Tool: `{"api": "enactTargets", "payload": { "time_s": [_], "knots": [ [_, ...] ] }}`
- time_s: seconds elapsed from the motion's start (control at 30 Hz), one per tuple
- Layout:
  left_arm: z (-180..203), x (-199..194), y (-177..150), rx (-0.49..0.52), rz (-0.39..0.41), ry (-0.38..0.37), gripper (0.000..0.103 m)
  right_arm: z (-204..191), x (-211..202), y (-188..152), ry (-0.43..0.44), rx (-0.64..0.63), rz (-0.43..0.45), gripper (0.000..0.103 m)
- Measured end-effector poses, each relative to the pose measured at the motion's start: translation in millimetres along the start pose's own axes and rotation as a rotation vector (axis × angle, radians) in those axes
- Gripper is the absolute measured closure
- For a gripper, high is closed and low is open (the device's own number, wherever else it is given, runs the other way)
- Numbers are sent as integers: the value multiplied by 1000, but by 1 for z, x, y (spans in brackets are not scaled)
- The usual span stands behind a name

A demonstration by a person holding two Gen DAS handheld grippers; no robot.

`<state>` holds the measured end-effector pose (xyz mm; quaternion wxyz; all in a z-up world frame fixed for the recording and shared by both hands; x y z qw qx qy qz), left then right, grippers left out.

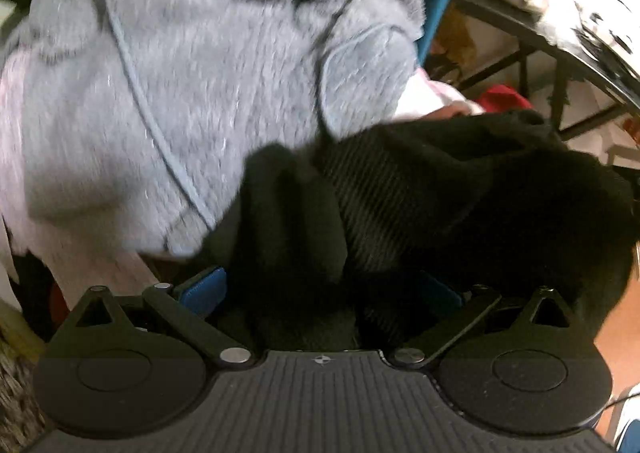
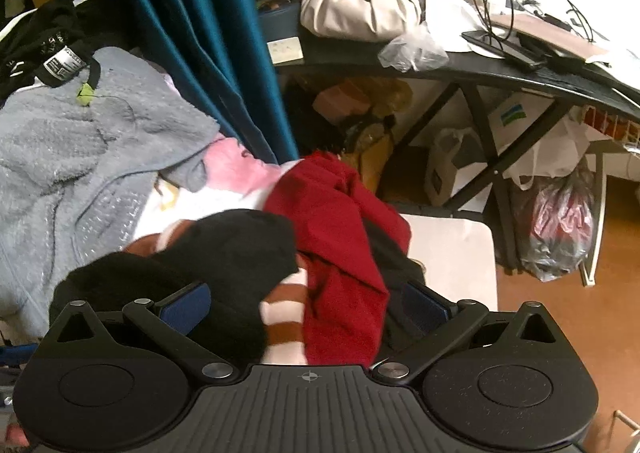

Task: Fold clothes
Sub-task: 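Grasp the black knit garment with the left gripper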

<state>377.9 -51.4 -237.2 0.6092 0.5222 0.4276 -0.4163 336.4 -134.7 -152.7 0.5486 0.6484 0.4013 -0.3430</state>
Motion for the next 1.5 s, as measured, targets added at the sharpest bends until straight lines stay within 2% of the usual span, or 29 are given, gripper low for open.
{"api": "enactTargets", "payload": {
  "time_s": [0.1, 0.2, 0.3, 0.4, 0.5, 0.6, 0.67, 0.77, 0.97, 1.5],
  "knots": [
    [-2, -5, -4, -50, -11, -3, 0, 11, -6, 0, 5, 3, 8, 1],
    [3, -27, -5, -21, 11, -14, 0, 21, -11, 0, 19, 20, 18, 1],
    [17, -61, -6, 24, 72, -95, 0, 28, -14, 2, 34, 34, 26, 1],
    [40, -84, -11, 80, 98, -180, 0, 30, -17, 5, 48, 33, 37, 1],
    [67, -85, -22, 171, 83, -217, 0, 31, -21, 8, 53, 30, 45, 1],
    [87, -66, -30, 256, 54, -153, 0, 34, -24, 8, 50, 20, 45, 1],
    [87, -50, -30, 227, 39, -117, 0, 36, -25, 5, 41, 11, 44, 1],
    [79, -38, -27, 125, 19, -131, 0, 40, -25, 0, 31, 8, 36, 1],
    [78, -31, -24, 135, -2, -91, 0, 46, -19, -14, 22, 21, 0, 1],
    [76, -4, -24, 126, -97, -87, 0, 32, 1, -40, 2, -15, -76, 1]
  ]
}}
Point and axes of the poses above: each gripper's, at about its wrist camera, not at the fingertips, and x roughly the way its jaws point, z to its right, y to its top, the point moved 7 cm from there along x, roughly the way its jaws point, and after that the axes turned 10 degrees about -z, right-handed, at the moved point
